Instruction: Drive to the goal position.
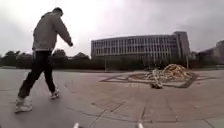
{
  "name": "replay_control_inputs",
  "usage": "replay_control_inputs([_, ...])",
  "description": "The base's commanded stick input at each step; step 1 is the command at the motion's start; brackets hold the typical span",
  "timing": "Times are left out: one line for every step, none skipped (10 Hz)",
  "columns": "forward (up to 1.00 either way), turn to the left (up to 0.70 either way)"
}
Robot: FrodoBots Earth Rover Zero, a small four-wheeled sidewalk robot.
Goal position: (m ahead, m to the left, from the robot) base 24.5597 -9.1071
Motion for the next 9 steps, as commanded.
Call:
replay_control_inputs([0.5, 0.0])
replay_control_inputs([0.5, 0.0])
replay_control_inputs([0.5, 0.0])
replay_control_inputs([0.5, 0.0])
replay_control_inputs([0.5, 0.0])
replay_control_inputs([0.5, 0.0])
replay_control_inputs([0.5, 0.0])
replay_control_inputs([0.5, 0.0])
replay_control_inputs([0.5, 0.0])
